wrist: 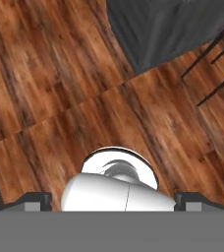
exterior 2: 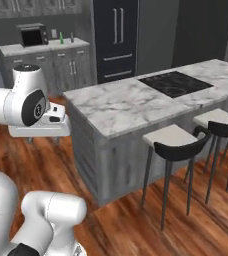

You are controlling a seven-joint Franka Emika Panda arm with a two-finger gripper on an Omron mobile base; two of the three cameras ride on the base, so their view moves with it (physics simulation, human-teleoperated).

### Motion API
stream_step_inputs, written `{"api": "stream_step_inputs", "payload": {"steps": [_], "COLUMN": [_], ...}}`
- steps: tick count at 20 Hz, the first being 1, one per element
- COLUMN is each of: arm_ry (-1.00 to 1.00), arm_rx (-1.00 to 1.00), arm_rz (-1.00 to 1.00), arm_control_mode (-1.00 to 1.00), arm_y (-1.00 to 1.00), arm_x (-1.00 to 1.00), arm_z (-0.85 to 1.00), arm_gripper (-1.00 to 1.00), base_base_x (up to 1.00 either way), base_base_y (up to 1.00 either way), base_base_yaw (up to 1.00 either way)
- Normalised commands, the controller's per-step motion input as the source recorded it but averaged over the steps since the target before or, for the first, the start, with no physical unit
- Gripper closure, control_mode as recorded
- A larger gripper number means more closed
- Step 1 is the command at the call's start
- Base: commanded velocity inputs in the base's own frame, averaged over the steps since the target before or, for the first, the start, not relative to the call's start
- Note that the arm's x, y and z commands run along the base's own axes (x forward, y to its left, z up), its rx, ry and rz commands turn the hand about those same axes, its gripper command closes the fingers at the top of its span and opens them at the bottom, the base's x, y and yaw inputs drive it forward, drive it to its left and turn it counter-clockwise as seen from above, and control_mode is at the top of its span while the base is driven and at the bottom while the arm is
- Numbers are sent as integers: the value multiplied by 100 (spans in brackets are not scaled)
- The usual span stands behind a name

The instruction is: Place the drinks on the dining counter in a tight cluster.

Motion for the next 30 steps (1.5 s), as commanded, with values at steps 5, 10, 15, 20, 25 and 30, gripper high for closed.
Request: {"api": "stream_step_inputs", "payload": {"steps": [5, 10, 15, 20, 25, 30], "arm_ry": [0, 0, 0, 0, 0, 0], "arm_rx": [0, 0, 0, 0, 0, 0], "arm_rz": [0, 0, 0, 0, 0, 0], "arm_control_mode": [100, 100, 100, 100, 100, 100], "arm_y": [0, 0, 0, 0, 0, 0], "arm_x": [0, 0, 0, 0, 0, 0], "arm_z": [0, 0, 0, 0, 0, 0], "arm_gripper": [-100, -100, -100, -100, -100, -100], "base_base_x": [100, 100, 100, 100, 100, 100], "base_base_y": [85, 59, 37, 21, 2, 10], "base_base_yaw": [26, 59, 60, 39, 6, -21]}}
